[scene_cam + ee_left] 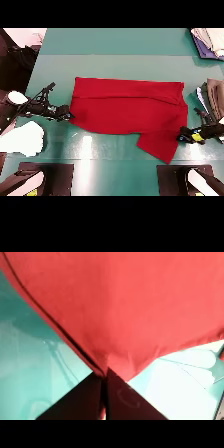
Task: Fold the shirts.
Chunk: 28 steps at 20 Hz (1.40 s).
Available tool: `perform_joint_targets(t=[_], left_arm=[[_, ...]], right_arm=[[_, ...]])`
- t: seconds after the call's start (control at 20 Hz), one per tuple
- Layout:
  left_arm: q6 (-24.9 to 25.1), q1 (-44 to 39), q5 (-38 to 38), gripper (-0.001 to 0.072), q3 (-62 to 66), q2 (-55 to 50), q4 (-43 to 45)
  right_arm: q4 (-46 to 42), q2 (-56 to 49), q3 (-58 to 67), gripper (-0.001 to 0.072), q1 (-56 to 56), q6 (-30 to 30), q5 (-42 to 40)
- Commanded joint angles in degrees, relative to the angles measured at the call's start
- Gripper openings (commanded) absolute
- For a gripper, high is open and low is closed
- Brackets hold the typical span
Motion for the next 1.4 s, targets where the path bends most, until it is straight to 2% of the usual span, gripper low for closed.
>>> perform_joint_targets(t=[0.0,0.25,0.4,0.5,0.65,0.8,1.1,1.35], left_arm=[[0.04,0.00,-3.67,0.0022,0.04,3.26,2.78],[-2.58,0.00,-16.59,0.0022,-0.02,17.35,7.76],[-5.11,0.00,-21.29,0.0023,-0.02,24.85,8.44],[-5.68,0.00,-21.16,0.0023,0.00,26.29,8.26],[-8.11,0.00,-10.62,0.0023,0.00,25.92,9.16],[-9.46,0.00,0.74,0.0023,0.02,22.45,9.05],[-9.07,0.00,9.90,0.0023,0.04,5.90,6.32],[-8.92,0.00,15.23,0.0024,0.07,-2.69,6.10]], right_arm=[[-3.85,6.49,4.37,0.0017,0.66,0.13,7.74],[-10.27,18.51,12.31,0.0017,0.66,0.11,18.43],[-10.08,24.39,14.05,0.0016,0.68,0.11,19.50],[-10.10,25.97,14.75,0.0017,0.68,0.09,18.86],[-8.50,22.75,16.96,0.0016,0.72,0.09,14.47],[-5.14,13.53,21.29,0.0016,2.54,-0.37,8.07],[-5.25,-8.98,33.68,0.0016,12.15,-0.42,1.33],[-5.22,-22.99,44.48,0.0017,16.04,-0.37,-0.70]])
